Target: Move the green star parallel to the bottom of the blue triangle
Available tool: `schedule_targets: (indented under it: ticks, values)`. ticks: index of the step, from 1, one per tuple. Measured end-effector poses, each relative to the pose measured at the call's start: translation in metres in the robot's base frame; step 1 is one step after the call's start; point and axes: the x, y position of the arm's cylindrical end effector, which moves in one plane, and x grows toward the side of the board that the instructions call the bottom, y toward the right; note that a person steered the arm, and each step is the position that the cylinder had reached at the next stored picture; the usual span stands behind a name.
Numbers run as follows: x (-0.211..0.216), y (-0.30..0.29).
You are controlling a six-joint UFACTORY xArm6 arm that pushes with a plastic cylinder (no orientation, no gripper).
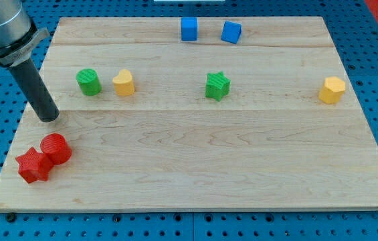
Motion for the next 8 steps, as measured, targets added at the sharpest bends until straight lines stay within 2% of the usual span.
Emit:
schedule_targets:
  ticks: [6,7,8]
  values:
    - [0.0,0.118]
    - [0.0,0.191]
    - [-0.012,0.24]
